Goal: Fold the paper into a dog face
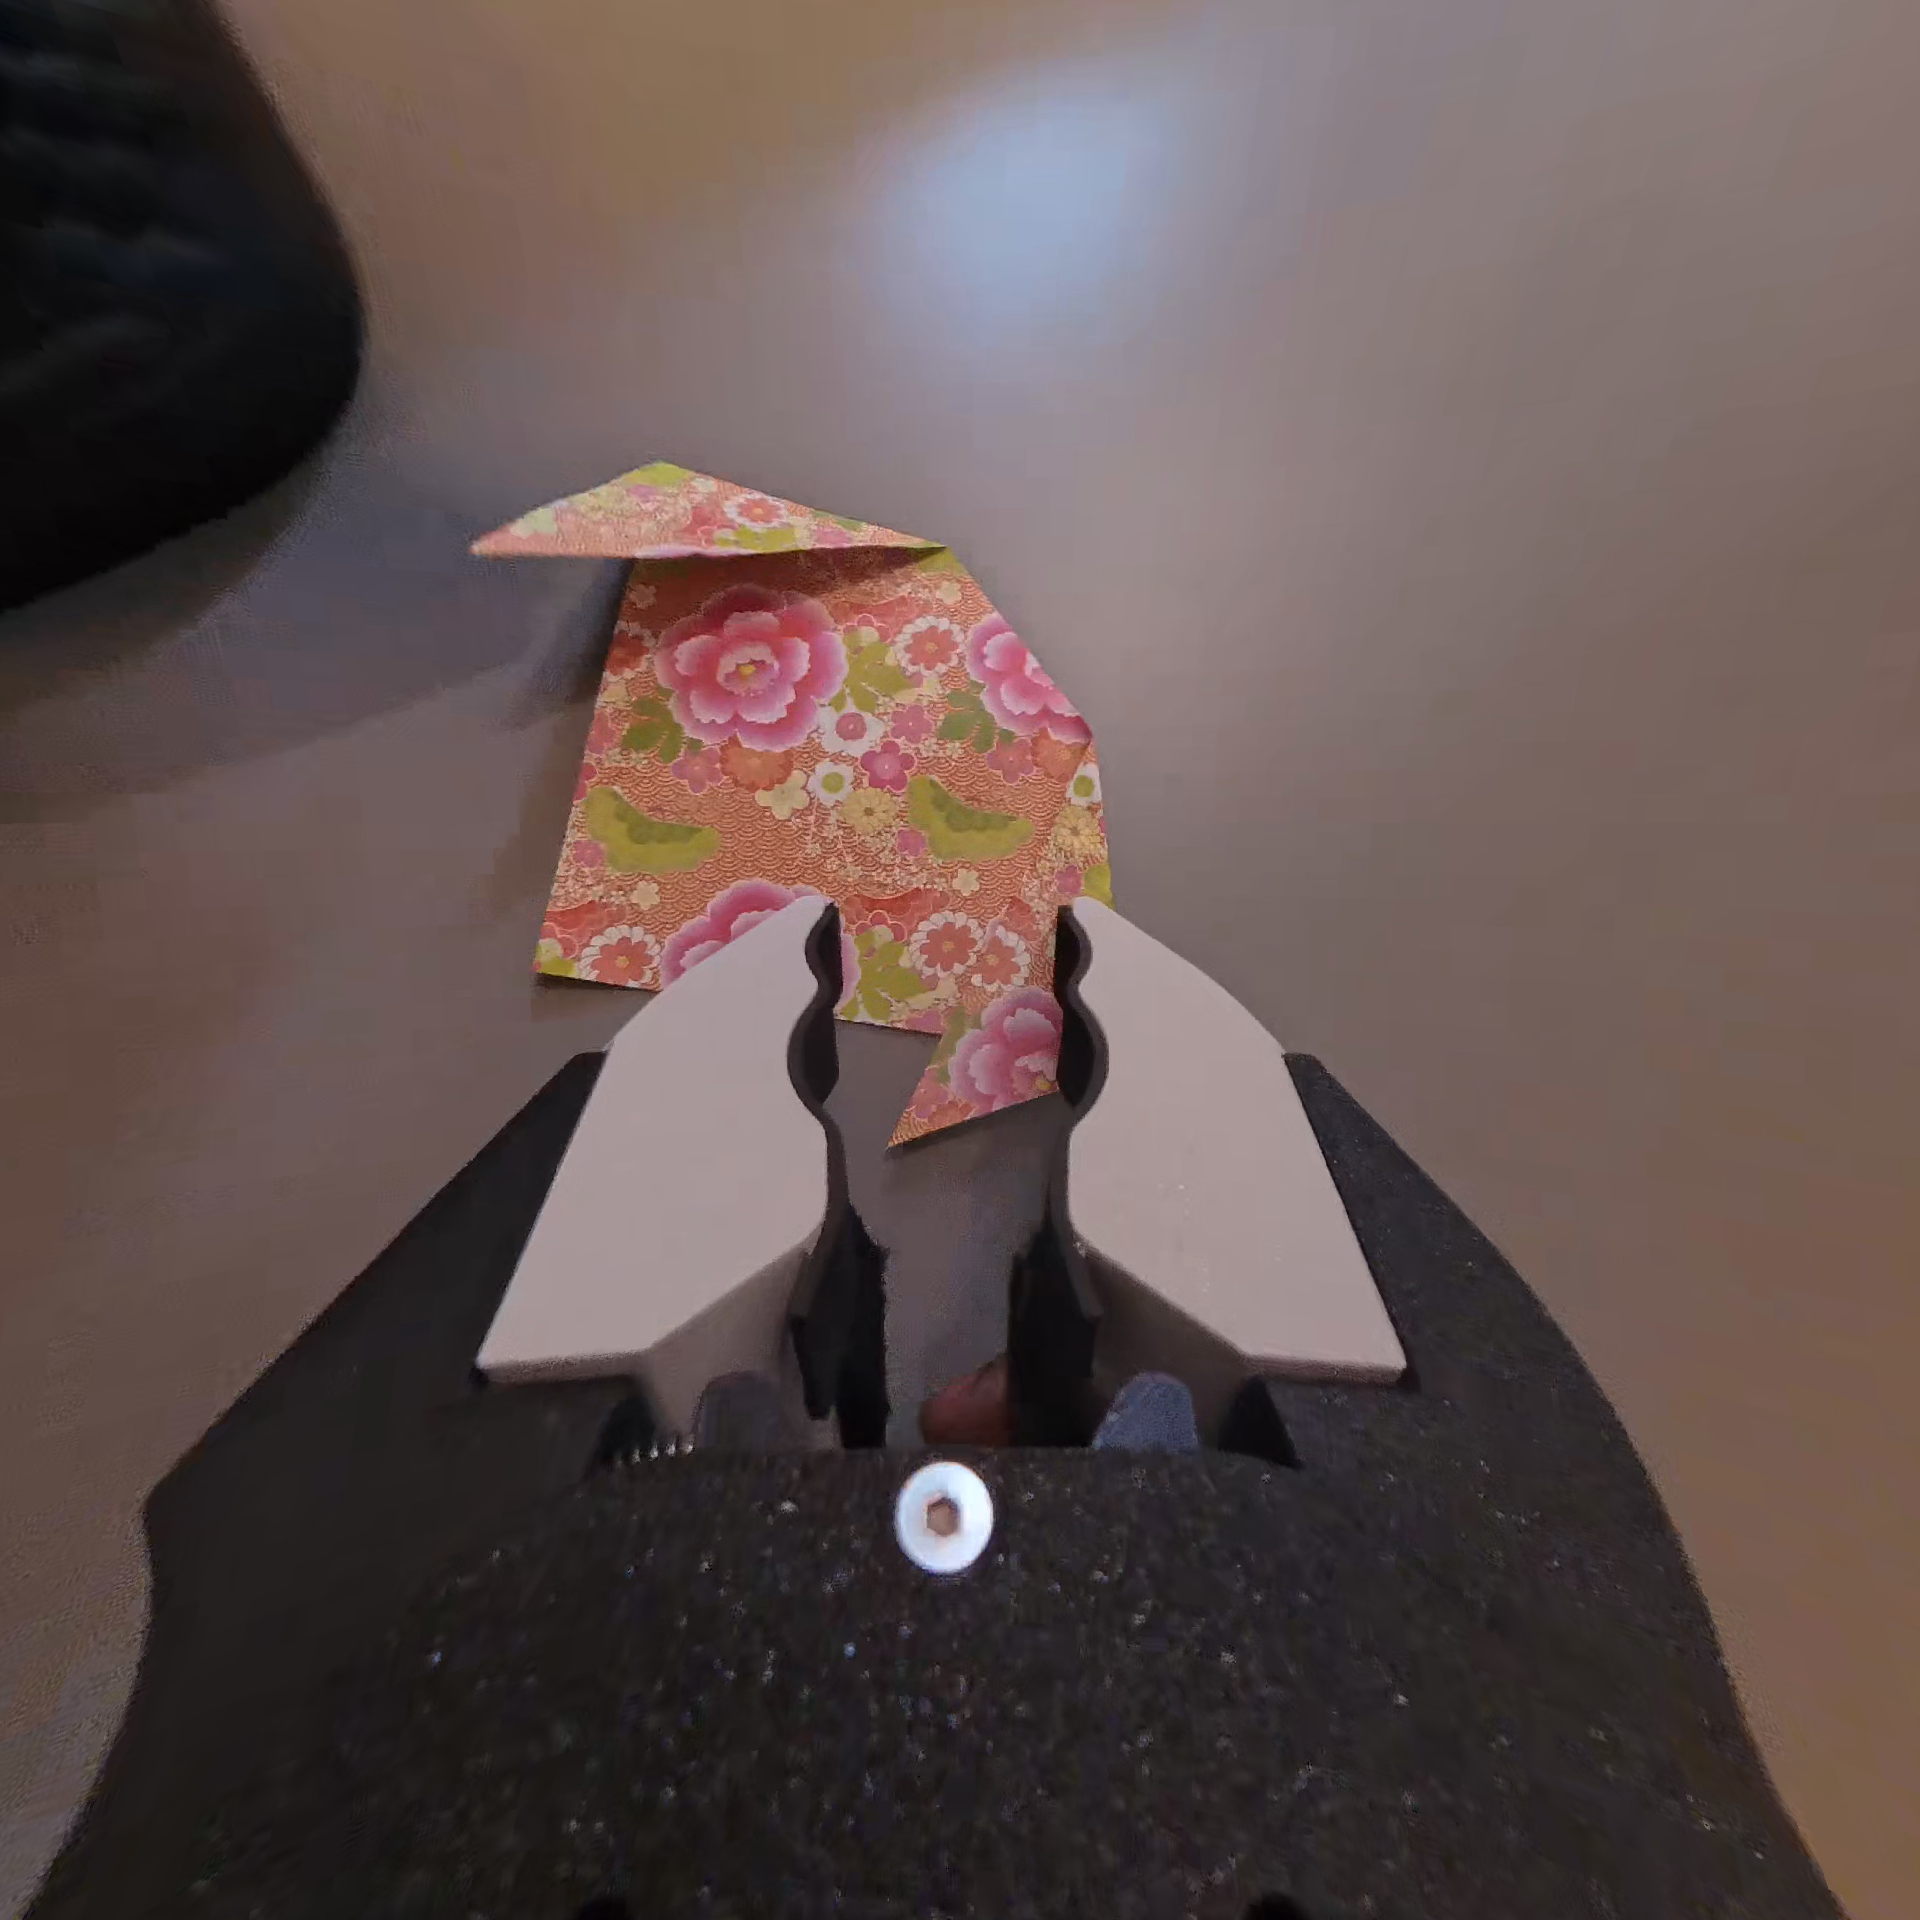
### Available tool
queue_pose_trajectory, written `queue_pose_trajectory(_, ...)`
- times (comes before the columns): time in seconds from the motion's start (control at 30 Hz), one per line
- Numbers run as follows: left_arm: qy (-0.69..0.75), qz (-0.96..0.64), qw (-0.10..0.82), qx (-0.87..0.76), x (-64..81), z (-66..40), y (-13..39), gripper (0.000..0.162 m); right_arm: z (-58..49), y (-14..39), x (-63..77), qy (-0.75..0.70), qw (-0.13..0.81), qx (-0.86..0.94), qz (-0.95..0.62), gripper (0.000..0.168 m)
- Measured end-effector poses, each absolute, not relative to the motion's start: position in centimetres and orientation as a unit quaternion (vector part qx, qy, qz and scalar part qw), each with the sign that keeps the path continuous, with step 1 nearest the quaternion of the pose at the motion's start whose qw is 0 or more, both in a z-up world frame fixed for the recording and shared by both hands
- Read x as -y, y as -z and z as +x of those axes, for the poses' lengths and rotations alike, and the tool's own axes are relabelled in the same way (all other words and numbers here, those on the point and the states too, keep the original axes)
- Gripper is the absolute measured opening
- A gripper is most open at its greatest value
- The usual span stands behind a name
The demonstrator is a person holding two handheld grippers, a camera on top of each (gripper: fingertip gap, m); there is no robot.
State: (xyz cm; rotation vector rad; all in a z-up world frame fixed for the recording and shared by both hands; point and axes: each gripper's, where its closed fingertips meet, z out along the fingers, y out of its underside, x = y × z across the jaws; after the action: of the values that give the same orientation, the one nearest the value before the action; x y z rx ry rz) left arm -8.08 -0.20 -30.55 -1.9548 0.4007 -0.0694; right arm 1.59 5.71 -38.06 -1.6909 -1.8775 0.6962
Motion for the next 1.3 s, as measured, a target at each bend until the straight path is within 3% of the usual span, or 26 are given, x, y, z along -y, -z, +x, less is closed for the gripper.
queue_pose_trajectory(0.03,0.041,-0.821,0.549,-0.149,0.0,-8.4,30.4,0.037,1.6,38.0,-5.9,-0.253,0.261,0.686,-0.63,0.04)
queue_pose_trajectory(0.17,0.05,-0.83,0.536,-0.15,-1.1,-8.1,31.4,0.074,0.8,36.6,-6.9,-0.264,0.315,0.658,-0.63,0.042)
queue_pose_trajectory(0.27,0.028,-0.817,0.544,-0.19,-2.2,-7.1,31.2,0.082,-0.3,32.0,-7.7,-0.356,0.409,0.61,-0.578,0.052)
queue_pose_trajectory(0.37,0.017,-0.783,0.586,-0.209,-3.7,-6.6,30.2,0.086,0.1,28.5,-9.9,-0.405,0.492,0.551,-0.54,0.078)
queue_pose_trajectory(0.5,0.047,-0.707,0.684,-0.17,-4.7,-6.6,28.0,0.088,1.4,26.4,-11.5,-0.478,0.549,0.455,-0.513,0.1)
queue_pose_trajectory(0.67,0.03,-0.672,0.727,-0.138,-4.0,-8.3,27.0,0.089,2.7,24.1,-12.5,-0.508,0.601,0.385,-0.483,0.113)
queue_pose_trajectory(0.87,0.026,-0.664,0.726,-0.175,-4.2,-7.2,27.2,0.122,3.1,22.8,-12.6,-0.491,0.663,0.363,-0.433,0.138)
queue_pose_trajectory(1.07,0.05,-0.666,0.711,-0.222,-4.0,-5.1,28.0,0.122,2.5,23.3,-12.0,-0.458,0.67,0.402,-0.424,0.137)
queue_pose_trajectory(1.23,0.069,-0.662,0.699,-0.264,-2.8,-3.7,27.8,0.076,2.9,22.3,-11.3,-0.431,0.698,0.414,-0.395,0.133)
queue_pose_trajectory(1.3,0.106,-0.678,0.673,-0.277,-2.3,-3.1,28.3,0.076,2.8,22.1,-10.4,-0.428,0.687,0.442,-0.386,0.129)
